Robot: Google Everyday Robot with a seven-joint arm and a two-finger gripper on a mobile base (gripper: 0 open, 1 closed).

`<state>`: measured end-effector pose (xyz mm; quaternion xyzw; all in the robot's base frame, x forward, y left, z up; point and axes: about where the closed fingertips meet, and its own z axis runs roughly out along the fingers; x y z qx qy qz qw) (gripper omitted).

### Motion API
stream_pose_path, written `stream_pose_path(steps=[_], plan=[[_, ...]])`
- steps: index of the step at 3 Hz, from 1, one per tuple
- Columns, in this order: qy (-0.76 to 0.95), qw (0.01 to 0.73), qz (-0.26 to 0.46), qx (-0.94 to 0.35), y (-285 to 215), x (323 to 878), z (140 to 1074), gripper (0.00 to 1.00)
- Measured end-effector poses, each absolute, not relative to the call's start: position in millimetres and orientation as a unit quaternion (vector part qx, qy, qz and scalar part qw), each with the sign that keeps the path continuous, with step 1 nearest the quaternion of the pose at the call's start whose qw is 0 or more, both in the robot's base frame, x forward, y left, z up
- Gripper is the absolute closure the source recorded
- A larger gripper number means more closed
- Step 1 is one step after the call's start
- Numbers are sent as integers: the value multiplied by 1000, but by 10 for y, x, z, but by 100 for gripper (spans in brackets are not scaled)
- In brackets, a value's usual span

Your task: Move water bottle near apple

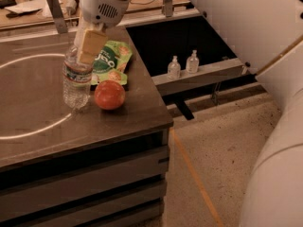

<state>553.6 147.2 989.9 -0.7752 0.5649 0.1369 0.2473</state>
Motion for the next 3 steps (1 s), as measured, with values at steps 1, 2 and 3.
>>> stream_pose_path(steps=[1,2,3], plan=[[563,239,126,-781,1515,5486,9888,59],[560,226,117,-789,1551,5440,9828,35],[555,217,110,-795,1560,5407,9811,13]])
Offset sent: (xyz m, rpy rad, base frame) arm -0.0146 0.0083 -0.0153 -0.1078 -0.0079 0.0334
